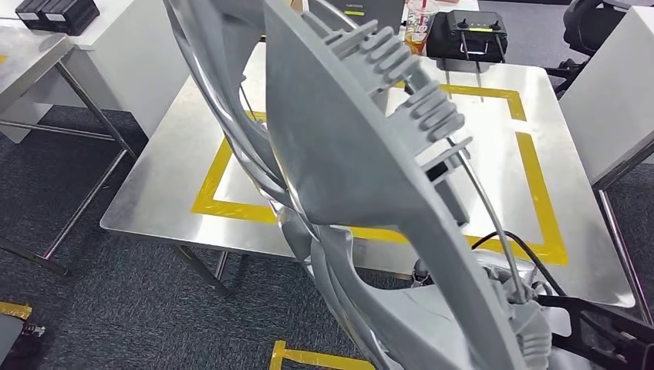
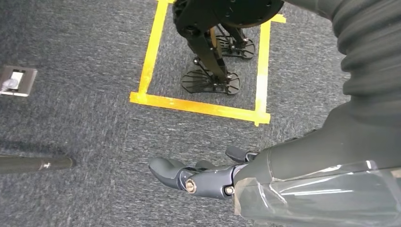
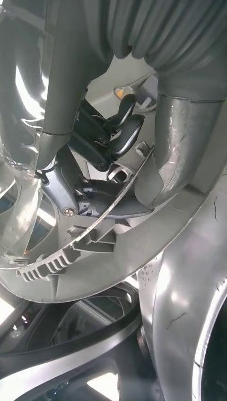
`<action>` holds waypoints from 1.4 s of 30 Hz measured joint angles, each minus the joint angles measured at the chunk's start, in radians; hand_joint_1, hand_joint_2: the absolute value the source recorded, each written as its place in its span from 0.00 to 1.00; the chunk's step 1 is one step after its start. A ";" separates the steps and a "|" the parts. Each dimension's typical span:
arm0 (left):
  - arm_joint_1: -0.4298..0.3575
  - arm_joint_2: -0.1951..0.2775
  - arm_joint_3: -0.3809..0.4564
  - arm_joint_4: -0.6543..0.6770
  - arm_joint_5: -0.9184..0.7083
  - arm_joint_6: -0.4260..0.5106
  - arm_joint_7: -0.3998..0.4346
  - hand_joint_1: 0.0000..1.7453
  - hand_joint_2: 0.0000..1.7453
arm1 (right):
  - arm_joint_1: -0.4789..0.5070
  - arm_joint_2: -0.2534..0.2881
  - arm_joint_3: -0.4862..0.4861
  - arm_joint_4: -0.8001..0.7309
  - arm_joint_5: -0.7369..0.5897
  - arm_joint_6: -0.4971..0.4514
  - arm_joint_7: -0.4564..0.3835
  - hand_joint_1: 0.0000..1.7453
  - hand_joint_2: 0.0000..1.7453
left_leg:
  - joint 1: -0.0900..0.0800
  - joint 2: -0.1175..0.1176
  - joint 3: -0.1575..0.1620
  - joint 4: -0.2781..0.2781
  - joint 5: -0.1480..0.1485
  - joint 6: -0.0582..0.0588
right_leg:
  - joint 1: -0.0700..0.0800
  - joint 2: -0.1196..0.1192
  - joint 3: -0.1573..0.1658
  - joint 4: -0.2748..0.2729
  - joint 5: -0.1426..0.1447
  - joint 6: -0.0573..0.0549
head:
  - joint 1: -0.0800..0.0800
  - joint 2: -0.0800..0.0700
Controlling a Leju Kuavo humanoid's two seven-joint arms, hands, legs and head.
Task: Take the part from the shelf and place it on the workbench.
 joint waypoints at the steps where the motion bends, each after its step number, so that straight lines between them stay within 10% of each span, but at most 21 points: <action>1: -0.002 0.000 0.000 0.004 -0.004 0.002 -0.004 0.00 1.00 | -0.002 0.000 -0.001 0.000 0.002 0.000 -0.004 1.00 1.00 | 0.003 -0.001 0.010 -0.009 -0.002 0.006 | 0.001 0.000 -0.025 0.047 -0.017 -0.003 | 0.001 0.000; 4: -0.005 0.002 0.000 0.018 -0.013 0.012 -0.012 0.00 1.00 | -0.003 0.000 -0.002 0.000 0.005 0.000 -0.015 1.00 1.00 | 0.000 -0.003 0.026 -0.011 -0.017 0.015 | 0.001 0.000 -0.154 0.243 -0.067 -0.006 | 0.003 0.000; 6: -0.005 0.005 0.000 0.030 -0.019 0.018 -0.016 0.00 1.00 | -0.002 -0.001 -0.004 0.001 0.007 0.001 -0.019 1.00 1.00 | -0.001 -0.008 0.043 -0.010 -0.032 0.013 | -0.002 0.000 -0.187 0.247 -0.031 0.012 | 0.003 0.000; 8: -0.006 0.007 -0.001 0.040 -0.023 0.024 -0.020 0.00 1.00 | -0.002 -0.002 -0.006 0.001 0.010 0.001 -0.024 1.00 1.00 | 0.000 -0.013 0.064 -0.007 -0.051 0.005 | -0.007 -0.001 -0.149 0.113 0.057 0.034 | 0.004 0.000; 10: -0.007 0.010 0.000 0.048 -0.027 0.028 -0.023 0.00 1.00 | -0.002 -0.002 -0.008 0.002 0.011 0.001 -0.030 1.00 1.00 | -0.005 -0.015 0.074 0.003 -0.071 -0.006 | -0.008 -0.002 -0.109 0.005 0.112 0.029 | 0.004 0.000; 15: -0.010 0.018 -0.001 0.058 -0.030 0.033 -0.025 0.00 1.00 | -0.003 -0.001 -0.014 0.004 0.013 0.001 -0.032 1.00 1.00 | -0.002 -0.011 0.070 0.033 -0.105 -0.029 | -0.008 0.002 -0.089 -0.015 0.105 -0.014 | 0.002 0.000; 19: -0.012 0.024 0.000 0.064 -0.030 0.034 -0.026 0.00 1.00 | -0.003 0.001 -0.016 0.005 0.014 0.000 -0.032 1.00 1.00 | 0.006 -0.004 -0.072 0.281 -0.189 -0.046 | -0.007 0.002 -0.066 -0.016 0.087 -0.032 | -0.001 0.000; 21: -0.012 0.024 0.000 0.068 -0.030 0.035 -0.026 0.00 1.00 | -0.003 0.000 -0.015 0.006 0.016 0.000 -0.033 1.00 1.00 | 0.007 -0.002 -0.111 0.303 -0.158 -0.045 | -0.005 0.005 -0.053 -0.016 0.077 -0.032 | -0.001 0.000; 25: -0.013 0.028 0.000 0.071 -0.031 0.036 -0.026 0.00 1.00 | -0.008 0.002 -0.015 0.008 0.020 -0.002 -0.044 1.00 1.00 | -0.002 0.000 -0.023 0.059 -0.010 -0.020 | 0.000 0.009 -0.025 -0.019 0.055 -0.024 | 0.000 0.000; 31: -0.017 0.032 0.000 0.072 -0.032 0.033 -0.032 0.00 1.00 | -0.019 0.004 -0.016 0.009 0.011 -0.006 -0.053 1.00 1.00 | -0.006 0.001 0.018 -0.010 -0.005 0.006 | 0.001 0.007 -0.043 0.018 0.027 -0.003 | 0.002 0.000; 36: -0.020 0.029 0.000 0.072 -0.036 0.022 -0.036 0.00 1.00 | -0.023 0.006 -0.017 0.009 0.008 -0.015 -0.053 1.00 1.00 | -0.005 0.002 0.032 -0.017 -0.014 0.014 | 0.000 0.005 -0.196 0.258 -0.033 0.004 | 0.003 0.000; 39: -0.019 0.027 0.000 0.072 -0.037 0.016 -0.040 0.00 1.00 | -0.022 0.005 -0.019 0.006 0.026 -0.032 -0.053 1.00 1.00 | -0.005 -0.001 0.044 -0.010 -0.028 0.004 | -0.004 0.000 -0.127 0.074 0.065 0.029 | 0.003 0.000; 42: -0.018 0.022 0.001 0.065 -0.027 0.011 -0.040 0.00 1.00 | -0.018 0.006 -0.028 0.000 0.067 -0.071 -0.043 1.00 1.00 | -0.011 -0.001 0.045 0.004 -0.044 -0.011 | 0.000 -0.002 -0.082 -0.021 0.104 0.006 | 0.001 0.000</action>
